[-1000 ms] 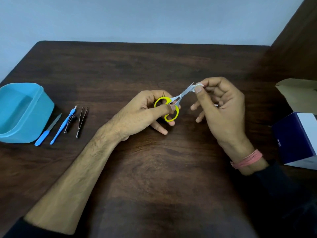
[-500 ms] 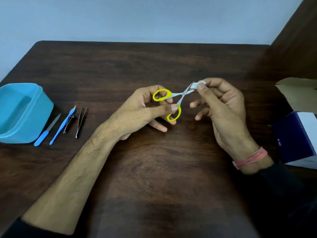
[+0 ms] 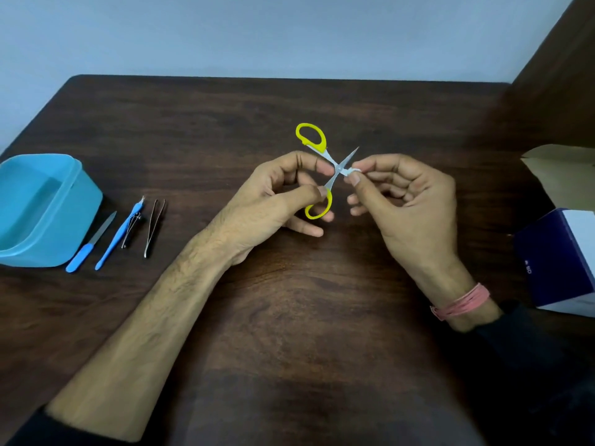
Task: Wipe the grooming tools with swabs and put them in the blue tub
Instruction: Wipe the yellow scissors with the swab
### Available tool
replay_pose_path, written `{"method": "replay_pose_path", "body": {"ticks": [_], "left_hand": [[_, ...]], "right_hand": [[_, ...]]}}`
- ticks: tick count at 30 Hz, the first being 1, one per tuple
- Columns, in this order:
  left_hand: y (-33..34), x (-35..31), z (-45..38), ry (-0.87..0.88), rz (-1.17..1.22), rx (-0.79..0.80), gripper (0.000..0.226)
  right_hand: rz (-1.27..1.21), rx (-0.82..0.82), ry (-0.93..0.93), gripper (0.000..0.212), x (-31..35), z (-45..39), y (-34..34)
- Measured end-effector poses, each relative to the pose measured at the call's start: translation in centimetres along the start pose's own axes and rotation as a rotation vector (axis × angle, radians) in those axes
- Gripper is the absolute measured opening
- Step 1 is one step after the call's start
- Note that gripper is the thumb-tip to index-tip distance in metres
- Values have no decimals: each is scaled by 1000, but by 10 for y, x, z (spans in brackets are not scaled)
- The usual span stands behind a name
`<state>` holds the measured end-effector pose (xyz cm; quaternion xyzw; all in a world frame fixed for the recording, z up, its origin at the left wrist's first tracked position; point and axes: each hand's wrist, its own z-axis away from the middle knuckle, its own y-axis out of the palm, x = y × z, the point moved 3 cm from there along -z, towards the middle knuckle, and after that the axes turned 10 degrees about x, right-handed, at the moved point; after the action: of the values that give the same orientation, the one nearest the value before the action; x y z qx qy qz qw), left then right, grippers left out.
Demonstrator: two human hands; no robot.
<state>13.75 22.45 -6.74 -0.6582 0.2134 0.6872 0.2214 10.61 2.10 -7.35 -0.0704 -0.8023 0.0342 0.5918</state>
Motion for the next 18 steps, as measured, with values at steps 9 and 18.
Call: {"method": "replay_pose_path", "body": {"ticks": [9, 18], "left_hand": [[2, 4, -2, -7, -12, -93, 13], [1, 4, -2, 10, 7, -138, 17]], "right_hand": [[88, 18, -35, 7, 1, 1, 3], [624, -62, -332, 5, 15, 7, -3]]}}
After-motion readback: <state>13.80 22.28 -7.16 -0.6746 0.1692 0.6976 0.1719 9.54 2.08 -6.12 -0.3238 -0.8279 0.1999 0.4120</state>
